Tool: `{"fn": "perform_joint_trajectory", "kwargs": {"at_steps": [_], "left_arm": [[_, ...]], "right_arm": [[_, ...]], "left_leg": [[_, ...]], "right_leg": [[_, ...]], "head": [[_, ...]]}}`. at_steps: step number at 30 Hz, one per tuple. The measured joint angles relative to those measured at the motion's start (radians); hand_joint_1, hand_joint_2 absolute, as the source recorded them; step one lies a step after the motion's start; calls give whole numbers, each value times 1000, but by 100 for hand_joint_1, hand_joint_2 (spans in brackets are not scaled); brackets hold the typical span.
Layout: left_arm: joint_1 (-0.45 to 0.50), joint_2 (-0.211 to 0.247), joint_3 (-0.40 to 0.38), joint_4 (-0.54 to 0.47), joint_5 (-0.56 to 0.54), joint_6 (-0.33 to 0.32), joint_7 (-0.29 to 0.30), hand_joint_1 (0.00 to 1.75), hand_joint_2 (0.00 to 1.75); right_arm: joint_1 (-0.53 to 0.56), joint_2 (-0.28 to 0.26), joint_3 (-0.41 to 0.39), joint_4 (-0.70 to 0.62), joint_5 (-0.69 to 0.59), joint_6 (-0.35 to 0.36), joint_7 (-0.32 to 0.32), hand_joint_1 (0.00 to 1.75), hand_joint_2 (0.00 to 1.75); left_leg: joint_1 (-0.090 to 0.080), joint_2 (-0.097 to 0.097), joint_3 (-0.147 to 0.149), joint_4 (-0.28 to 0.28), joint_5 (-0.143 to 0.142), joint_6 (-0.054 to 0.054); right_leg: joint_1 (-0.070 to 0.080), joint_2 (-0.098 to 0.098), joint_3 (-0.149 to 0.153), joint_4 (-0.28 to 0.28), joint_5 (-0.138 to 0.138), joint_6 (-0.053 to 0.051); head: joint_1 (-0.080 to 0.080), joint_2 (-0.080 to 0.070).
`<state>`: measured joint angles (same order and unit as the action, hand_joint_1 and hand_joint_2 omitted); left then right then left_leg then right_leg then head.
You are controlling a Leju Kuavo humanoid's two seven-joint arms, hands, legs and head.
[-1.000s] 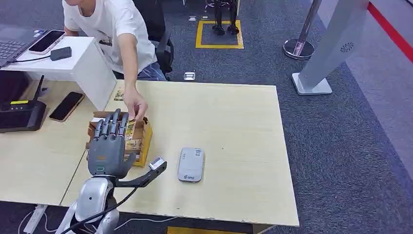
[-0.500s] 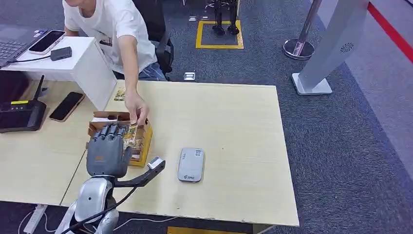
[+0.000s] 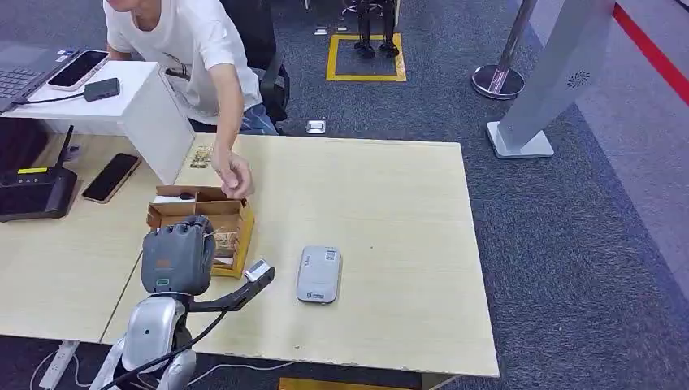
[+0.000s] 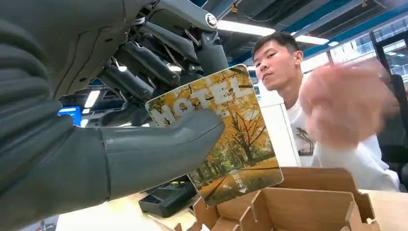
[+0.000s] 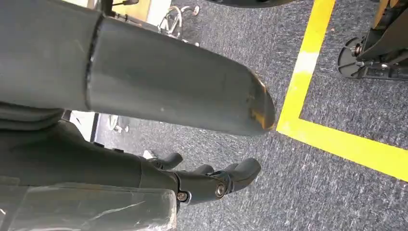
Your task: Pass the card to the sensor for recognition and then transmit it.
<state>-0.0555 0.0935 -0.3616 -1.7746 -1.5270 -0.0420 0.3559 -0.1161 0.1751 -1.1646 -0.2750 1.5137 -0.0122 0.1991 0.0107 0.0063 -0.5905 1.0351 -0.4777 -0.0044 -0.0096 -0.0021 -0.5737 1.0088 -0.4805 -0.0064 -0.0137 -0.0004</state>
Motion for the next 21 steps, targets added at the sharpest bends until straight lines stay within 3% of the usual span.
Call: {"fn": "perform_joint_trajectory", "kwargs": {"at_steps": [12, 21], "left_arm": [[-6, 8, -1, 2, 0, 5, -3, 175, 175], [-49, -30, 1, 84, 0, 59, -134, 175, 175]], "right_arm": [[0, 0, 0, 0, 6, 2, 0, 0, 0], [-1, 0, 3, 2, 39, 9, -1, 0, 0]], "left_leg": [[0, 0, 0, 0, 0, 0], [0, 0, 0, 0, 0, 0]], "right_leg": [[0, 0, 0, 0, 0, 0], [0, 0, 0, 0, 0, 0]], "head": [[0, 0], [0, 0]]}}
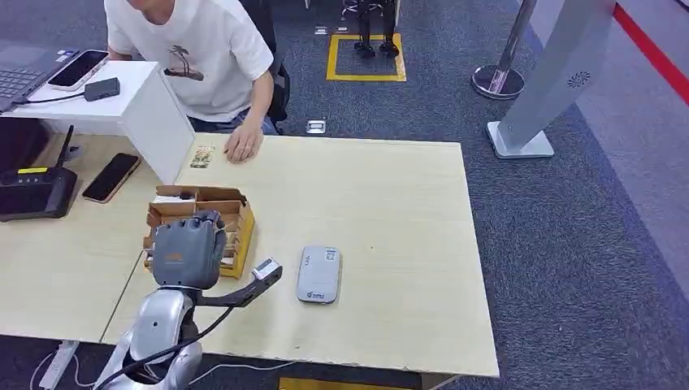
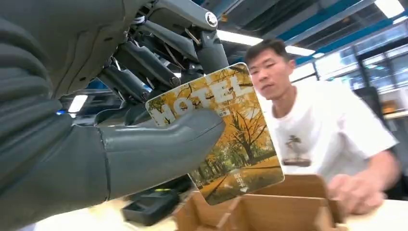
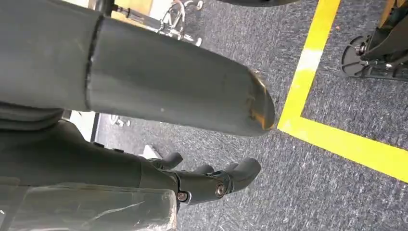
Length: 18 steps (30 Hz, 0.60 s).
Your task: Pass the card to the sensor for recognition and then transmit it.
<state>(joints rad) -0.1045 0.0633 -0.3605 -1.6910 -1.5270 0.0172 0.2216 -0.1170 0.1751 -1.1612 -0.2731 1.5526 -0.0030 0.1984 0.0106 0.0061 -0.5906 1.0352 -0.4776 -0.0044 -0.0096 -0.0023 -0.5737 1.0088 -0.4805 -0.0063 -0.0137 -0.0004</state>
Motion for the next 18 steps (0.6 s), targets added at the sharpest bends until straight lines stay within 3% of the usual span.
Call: {"fn": "perform_joint_trajectory", "kwargs": {"at_steps": [13, 18], "left_arm": [[-73, -85, -3, 119, 0, 16, -87, 175, 175], [-77, -113, -49, 158, 0, 21, -95, 175, 175]], "right_arm": [[-1, 0, 8, 6, 19, 2, -1, 0, 0], [-3, 0, 8, 7, 19, 2, -3, 0, 0]], "left_leg": [[0, 0, 0, 0, 0, 0], [0, 0, 0, 0, 0, 0]], "right_leg": [[0, 0, 0, 0, 0, 0], [0, 0, 0, 0, 0, 0]], "head": [[0, 0], [0, 0]]}}
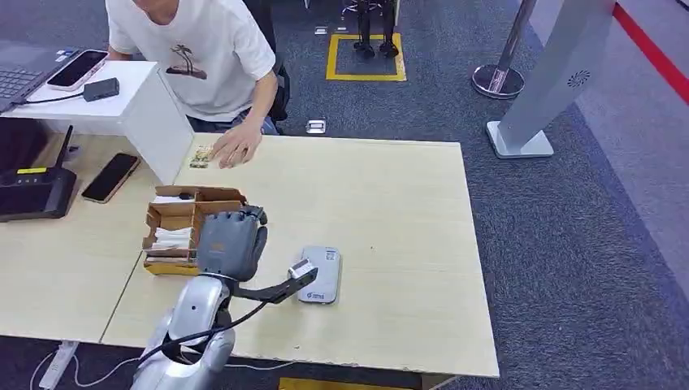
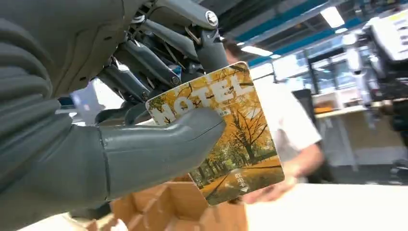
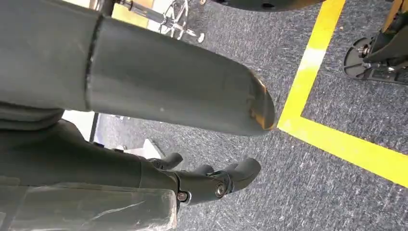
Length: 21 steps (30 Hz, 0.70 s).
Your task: Pass the card to the sensor for recognition and then transmit it.
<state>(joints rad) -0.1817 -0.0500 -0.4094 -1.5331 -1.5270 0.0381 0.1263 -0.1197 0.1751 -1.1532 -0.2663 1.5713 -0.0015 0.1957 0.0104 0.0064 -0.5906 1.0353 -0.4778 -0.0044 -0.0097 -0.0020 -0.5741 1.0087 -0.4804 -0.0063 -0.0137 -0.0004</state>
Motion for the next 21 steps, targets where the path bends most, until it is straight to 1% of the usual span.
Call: {"fn": "perform_joint_trajectory", "kwargs": {"at_steps": [4, 12, 21], "left_arm": [[-3, -11, -27, 31, 0, -1, 0, 175, 175], [-14, -23, -48, 72, 0, 2, 0, 175, 175], [-26, -34, -95, 133, 0, -1, -21, 175, 175]], "right_arm": [[0, 0, 3, 1, 0, 0, -1, 0, 0], [0, 0, 7, 1, 0, 2, -1, 0, 0], [-1, 0, 8, 1, 0, 3, -8, 0, 0]], "left_leg": [[0, 0, 0, 0, 0, 0], [0, 0, 0, 0, 0, 0], [0, 0, 0, 0, 0, 0]], "right_leg": [[0, 0, 0, 0, 0, 0], [0, 0, 0, 0, 0, 0], [0, 0, 0, 0, 0, 0]], "head": [[0, 0], [0, 0], [0, 0]]}}
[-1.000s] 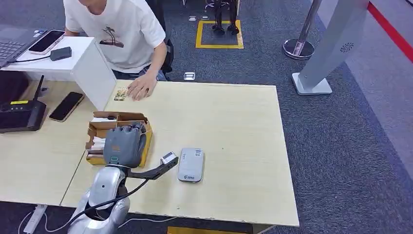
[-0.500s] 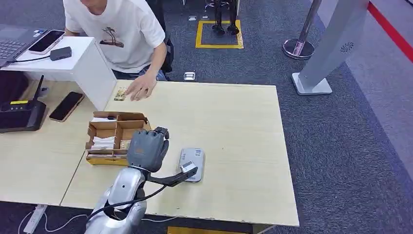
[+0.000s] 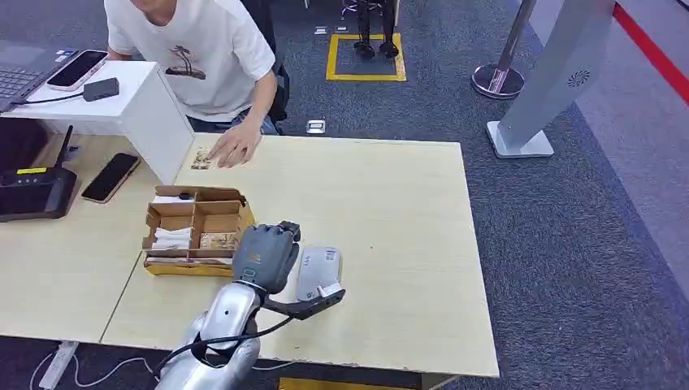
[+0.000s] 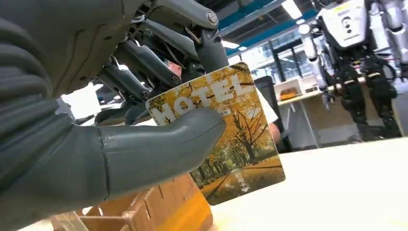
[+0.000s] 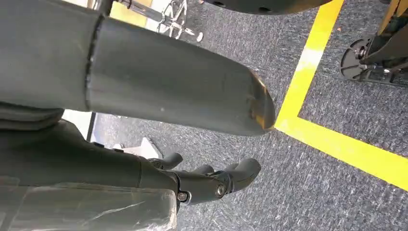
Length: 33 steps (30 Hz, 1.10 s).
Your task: Pass the card to the sensor for recognition and then transmit it.
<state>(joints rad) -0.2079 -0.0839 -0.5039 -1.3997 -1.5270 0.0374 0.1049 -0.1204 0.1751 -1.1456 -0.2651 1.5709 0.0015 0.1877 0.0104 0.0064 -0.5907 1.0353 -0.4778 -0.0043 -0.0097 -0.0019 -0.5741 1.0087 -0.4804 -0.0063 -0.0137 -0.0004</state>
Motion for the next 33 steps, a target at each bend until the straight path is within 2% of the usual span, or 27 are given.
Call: {"fn": "perform_joint_trajectory", "kwargs": {"at_steps": [18, 31, 33], "left_arm": [[8, 1, -70, 158, 0, -6, -21, 175, 175], [6, 1, -76, 196, 0, -5, -34, 175, 175], [6, 2, -77, 197, 0, 13, -19, 175, 175]], "right_arm": [[-9, -2, 0, 0, 0, 8, -3, 0, 0], [-10, -5, 0, 0, 0, 8, -2, 0, 0], [-11, -5, 0, 0, 0, 7, -3, 0, 0]], "left_leg": [[0, 0, 0, 0, 0, 0], [0, 0, 0, 0, 0, 0], [0, 0, 0, 0, 0, 0]], "right_leg": [[0, 0, 0, 0, 0, 0], [0, 0, 1, 0, 0, 0], [0, 0, 1, 0, 0, 0]], "head": [[0, 0], [0, 0], [0, 0]]}}
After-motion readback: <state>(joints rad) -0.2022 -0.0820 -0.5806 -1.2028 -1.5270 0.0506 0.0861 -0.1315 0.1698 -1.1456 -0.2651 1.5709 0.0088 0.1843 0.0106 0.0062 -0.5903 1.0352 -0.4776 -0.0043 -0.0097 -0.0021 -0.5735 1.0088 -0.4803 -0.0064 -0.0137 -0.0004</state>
